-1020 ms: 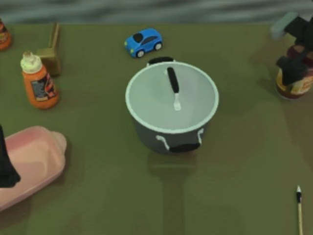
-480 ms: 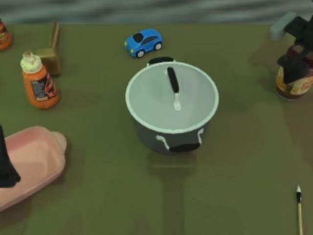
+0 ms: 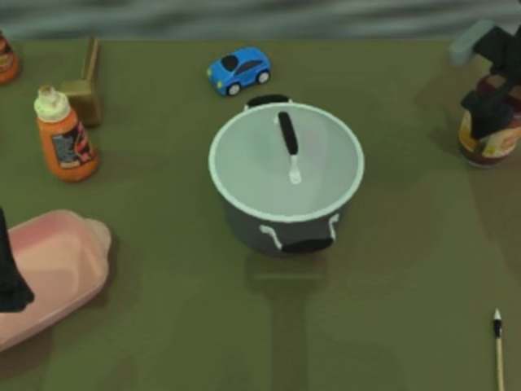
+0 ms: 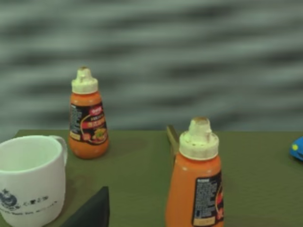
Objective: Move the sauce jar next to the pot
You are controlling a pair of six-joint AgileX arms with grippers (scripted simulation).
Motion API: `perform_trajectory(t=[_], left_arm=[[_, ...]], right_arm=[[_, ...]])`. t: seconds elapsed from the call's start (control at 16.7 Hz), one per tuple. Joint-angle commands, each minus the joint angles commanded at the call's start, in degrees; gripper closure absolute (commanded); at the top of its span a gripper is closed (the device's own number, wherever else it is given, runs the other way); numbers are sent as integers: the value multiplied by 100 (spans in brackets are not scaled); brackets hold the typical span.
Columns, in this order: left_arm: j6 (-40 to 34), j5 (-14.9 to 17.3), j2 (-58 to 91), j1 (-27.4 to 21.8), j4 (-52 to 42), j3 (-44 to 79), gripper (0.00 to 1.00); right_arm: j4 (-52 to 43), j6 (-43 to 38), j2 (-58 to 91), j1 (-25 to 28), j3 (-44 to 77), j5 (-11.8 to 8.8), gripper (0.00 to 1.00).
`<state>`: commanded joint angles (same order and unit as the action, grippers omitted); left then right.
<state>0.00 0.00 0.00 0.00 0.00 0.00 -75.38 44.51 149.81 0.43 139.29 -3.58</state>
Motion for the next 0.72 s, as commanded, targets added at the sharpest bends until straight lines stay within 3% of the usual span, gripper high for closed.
perform_trajectory(t=[0.72], left_arm=[[0, 0, 0, 0, 0, 0, 0]], right_arm=[[4, -11, -216, -9, -219, -10, 100]])
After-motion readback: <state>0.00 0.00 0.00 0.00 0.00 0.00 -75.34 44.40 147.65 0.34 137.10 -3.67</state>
